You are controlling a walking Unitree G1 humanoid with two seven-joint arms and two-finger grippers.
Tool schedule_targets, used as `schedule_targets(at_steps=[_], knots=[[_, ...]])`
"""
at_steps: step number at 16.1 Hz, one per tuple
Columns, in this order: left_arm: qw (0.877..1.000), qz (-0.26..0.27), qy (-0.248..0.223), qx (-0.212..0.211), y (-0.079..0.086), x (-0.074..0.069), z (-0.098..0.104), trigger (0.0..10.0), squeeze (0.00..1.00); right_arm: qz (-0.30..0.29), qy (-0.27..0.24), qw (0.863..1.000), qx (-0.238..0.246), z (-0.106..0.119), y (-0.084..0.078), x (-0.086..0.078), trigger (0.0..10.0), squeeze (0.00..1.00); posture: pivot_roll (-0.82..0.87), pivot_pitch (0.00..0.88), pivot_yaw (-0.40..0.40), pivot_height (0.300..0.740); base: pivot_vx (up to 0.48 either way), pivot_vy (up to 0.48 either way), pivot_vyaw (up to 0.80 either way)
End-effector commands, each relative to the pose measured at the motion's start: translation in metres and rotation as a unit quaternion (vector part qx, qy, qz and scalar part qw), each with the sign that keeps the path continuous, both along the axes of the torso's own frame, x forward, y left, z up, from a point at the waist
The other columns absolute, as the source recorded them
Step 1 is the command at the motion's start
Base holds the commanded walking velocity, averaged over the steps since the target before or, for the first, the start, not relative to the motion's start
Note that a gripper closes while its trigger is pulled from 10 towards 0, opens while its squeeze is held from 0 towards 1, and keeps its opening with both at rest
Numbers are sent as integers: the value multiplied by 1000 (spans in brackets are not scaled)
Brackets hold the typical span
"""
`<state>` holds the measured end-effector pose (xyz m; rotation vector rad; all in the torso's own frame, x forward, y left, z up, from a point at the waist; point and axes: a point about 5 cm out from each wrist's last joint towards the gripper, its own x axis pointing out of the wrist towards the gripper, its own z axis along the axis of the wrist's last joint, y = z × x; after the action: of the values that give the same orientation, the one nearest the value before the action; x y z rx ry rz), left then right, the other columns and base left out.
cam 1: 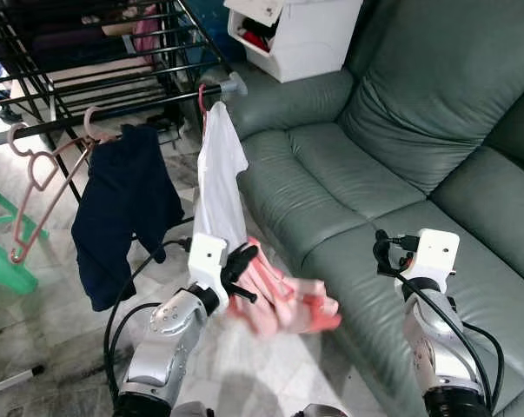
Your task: Hang hanger
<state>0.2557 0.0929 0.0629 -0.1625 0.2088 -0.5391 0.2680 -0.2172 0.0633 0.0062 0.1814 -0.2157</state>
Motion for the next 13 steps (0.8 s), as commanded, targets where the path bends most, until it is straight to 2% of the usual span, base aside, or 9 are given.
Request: schedule_targets(at_steps=[1,3,4,5,7,13], knots=[[999,30,-13,15,11,4,1,10000,0,-2,3,1000,4,-2,-2,0,10000,0,-32,0,-18,740,0,0,0],[995,84,-22,41,28,6,-2,10000,0,8,7,1000,13,-4,1,-2,10000,0,-28,0,-19,740,0,0,0],[989,128,-34,67,42,8,-3,10000,0,32,21,999,27,-10,7,-5,10000,0,-28,0,-19,740,0,0,0],[985,148,-38,77,47,10,-3,10000,0,42,26,998,35,-12,9,-6,10000,0,-28,0,-19,740,0,0,0],[986,144,-35,72,49,9,-4,10000,0,48,29,998,31,-13,10,-9,10000,0,-23,0,-20,740,0,0,0],[977,183,-39,104,61,1,-14,10000,0,53,34,998,27,-19,1,-23,10000,0,-29,0,-13,740,0,0,0]])
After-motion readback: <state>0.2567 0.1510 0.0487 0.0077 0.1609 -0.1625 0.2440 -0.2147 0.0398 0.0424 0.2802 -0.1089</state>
